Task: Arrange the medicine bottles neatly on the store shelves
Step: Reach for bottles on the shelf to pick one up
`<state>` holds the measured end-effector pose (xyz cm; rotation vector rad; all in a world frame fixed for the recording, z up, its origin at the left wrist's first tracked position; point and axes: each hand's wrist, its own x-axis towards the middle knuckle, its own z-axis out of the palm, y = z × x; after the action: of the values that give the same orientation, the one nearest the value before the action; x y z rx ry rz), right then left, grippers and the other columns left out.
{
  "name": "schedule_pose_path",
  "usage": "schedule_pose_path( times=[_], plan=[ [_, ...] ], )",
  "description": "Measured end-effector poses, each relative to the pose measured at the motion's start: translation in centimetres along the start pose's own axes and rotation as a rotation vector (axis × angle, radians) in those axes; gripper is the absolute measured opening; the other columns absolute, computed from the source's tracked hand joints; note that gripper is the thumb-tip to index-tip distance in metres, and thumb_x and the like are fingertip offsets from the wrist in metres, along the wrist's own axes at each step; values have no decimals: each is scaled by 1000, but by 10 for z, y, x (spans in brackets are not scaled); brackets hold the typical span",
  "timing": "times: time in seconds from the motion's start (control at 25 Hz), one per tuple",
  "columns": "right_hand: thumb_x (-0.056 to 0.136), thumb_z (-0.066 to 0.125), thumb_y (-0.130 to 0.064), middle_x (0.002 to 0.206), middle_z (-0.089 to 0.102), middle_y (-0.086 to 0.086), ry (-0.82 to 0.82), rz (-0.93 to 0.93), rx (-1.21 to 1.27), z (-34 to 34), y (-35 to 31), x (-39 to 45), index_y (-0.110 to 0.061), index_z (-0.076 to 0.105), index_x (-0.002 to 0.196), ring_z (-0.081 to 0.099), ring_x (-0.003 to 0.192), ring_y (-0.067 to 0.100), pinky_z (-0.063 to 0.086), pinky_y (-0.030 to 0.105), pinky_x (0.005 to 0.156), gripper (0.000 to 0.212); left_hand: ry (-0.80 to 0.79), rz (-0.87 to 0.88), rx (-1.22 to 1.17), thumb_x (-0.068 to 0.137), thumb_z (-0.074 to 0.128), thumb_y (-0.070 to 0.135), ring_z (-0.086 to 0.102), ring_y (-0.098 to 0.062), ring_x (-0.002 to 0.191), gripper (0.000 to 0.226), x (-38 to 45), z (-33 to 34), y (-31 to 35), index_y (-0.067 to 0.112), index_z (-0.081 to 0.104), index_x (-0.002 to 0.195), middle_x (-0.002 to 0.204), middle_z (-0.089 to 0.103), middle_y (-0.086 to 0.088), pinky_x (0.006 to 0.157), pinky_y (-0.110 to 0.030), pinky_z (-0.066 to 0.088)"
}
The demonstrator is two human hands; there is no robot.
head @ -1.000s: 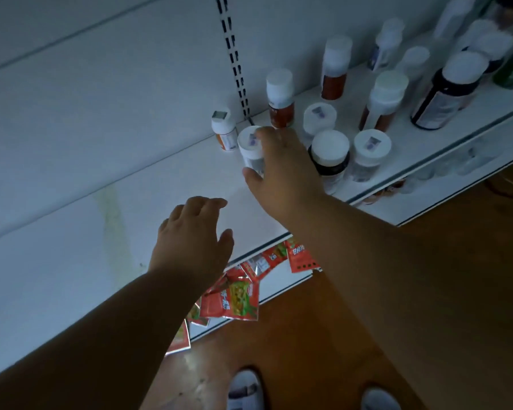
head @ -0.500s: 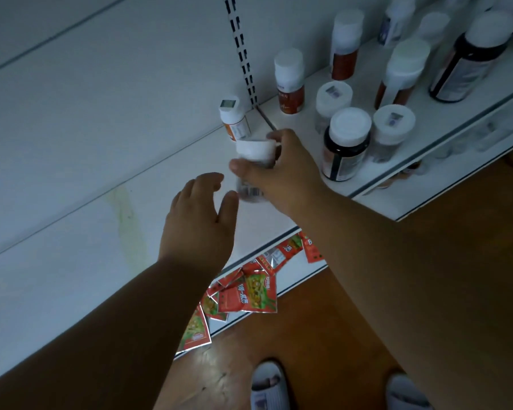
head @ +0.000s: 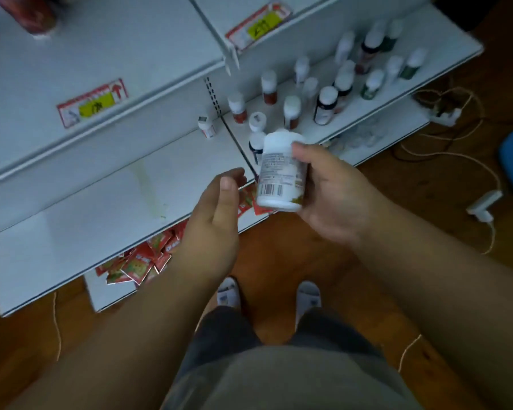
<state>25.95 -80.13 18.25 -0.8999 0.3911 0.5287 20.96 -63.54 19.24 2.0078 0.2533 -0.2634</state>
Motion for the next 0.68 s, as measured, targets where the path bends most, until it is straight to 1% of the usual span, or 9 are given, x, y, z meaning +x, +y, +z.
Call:
schedule_pose_path(
  times=[0.04,0.16,0.28,0.32,0.4,0.48,0.56,0.6,0.68],
  plan=[
    [89,64,-28,111,70,12,-31,-23,-39,0,-19,-20,-9,62,120,68,105,25,53,50,96,36,-22,7,-20,91,15,71,54,3,116,59,-9,4,16,44,52,128,122,59,24,106,-38,44],
    [72,81,-33,114,67,16,-79,-91,-93,4,-69,-57,-6,60,123,66,104,29,54,46,92,61,-85,11,-73,86,13,74,53,-3,120,66,-17,10,54,45,49,133,128,57,21,107,-43,43],
    [72,75,-38,100,68,11,-8,-181,-81,14,-103,-68,-4,54,128,68,86,21,58,38,77,69,-148,90,-104,83,12,76,51,-6,122,72,-11,14,91,43,47,137,133,55,14,107,-41,42],
    [74,70,-40,99,68,10,34,-210,-96,19,-111,-68,-5,53,130,69,84,20,58,37,74,69,-159,118,-105,82,12,76,50,-6,122,74,-5,14,103,41,46,138,134,54,14,104,-38,43],
    [80,64,-46,105,68,13,126,-275,-163,30,-125,-64,-11,53,130,69,88,22,59,41,79,62,-181,174,-101,80,11,77,48,-5,123,78,11,11,121,39,45,139,133,53,15,97,-32,44],
    [90,63,-43,114,67,17,208,-353,-217,33,-138,-58,-14,55,126,69,96,27,57,47,85,47,-223,269,-44,79,12,78,48,5,116,75,29,7,139,40,47,133,123,53,23,93,-22,42],
    [91,64,-39,113,67,17,263,-434,-279,35,-156,-57,-11,56,123,69,98,28,59,46,83,43,-260,406,60,81,14,74,46,17,105,62,48,6,159,44,43,126,112,49,29,82,-7,38],
    [91,65,-37,109,68,15,277,-475,-306,34,-165,-59,-11,55,122,70,96,25,59,42,80,42,-278,467,97,83,16,73,46,17,104,60,56,9,169,44,42,129,113,49,28,82,-7,39],
    [87,68,-38,105,69,8,308,-546,-343,24,-183,-65,-14,56,119,71,93,18,59,36,79,41,-323,532,125,88,19,73,50,8,108,62,71,22,186,38,43,134,124,51,19,88,-18,46]
  ],
)
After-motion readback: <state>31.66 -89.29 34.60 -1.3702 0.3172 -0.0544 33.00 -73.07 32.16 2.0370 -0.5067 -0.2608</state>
